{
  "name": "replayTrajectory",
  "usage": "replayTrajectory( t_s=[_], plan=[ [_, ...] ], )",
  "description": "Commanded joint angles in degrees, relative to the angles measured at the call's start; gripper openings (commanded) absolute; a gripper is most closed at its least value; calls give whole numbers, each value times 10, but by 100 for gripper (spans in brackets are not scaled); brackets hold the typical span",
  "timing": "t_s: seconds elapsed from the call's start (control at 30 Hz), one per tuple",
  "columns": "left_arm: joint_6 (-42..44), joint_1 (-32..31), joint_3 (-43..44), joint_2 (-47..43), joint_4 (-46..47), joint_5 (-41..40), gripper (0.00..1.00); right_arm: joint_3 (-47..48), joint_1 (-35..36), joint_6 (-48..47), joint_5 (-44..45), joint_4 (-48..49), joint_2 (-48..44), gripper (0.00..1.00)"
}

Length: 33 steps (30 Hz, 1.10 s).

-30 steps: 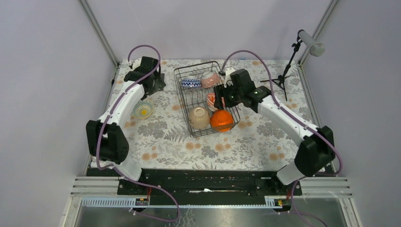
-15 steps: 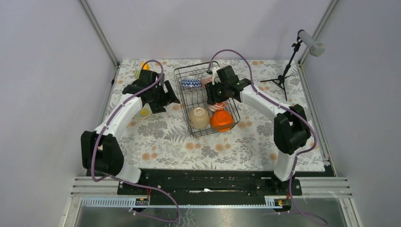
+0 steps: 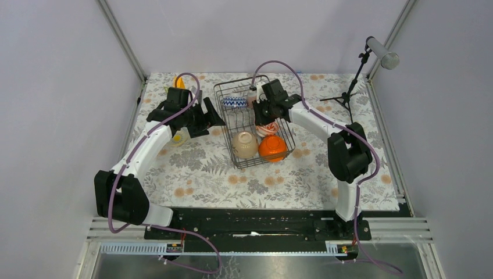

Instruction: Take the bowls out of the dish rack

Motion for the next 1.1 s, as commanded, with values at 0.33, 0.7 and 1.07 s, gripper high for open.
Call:
replayTrajectory(
  t_s=[0.33, 0.7, 1.07],
  plan=[
    [13, 2, 10, -6, 36, 24, 86, 33, 0, -19, 14, -25, 18, 12],
    [12, 2, 11, -5, 39, 21, 85, 49, 0, -10, 3, -34, 5, 0],
    [-4, 1, -11, -19, 57, 18, 85, 112, 0, 23, -77, -65, -38, 0]
  ],
)
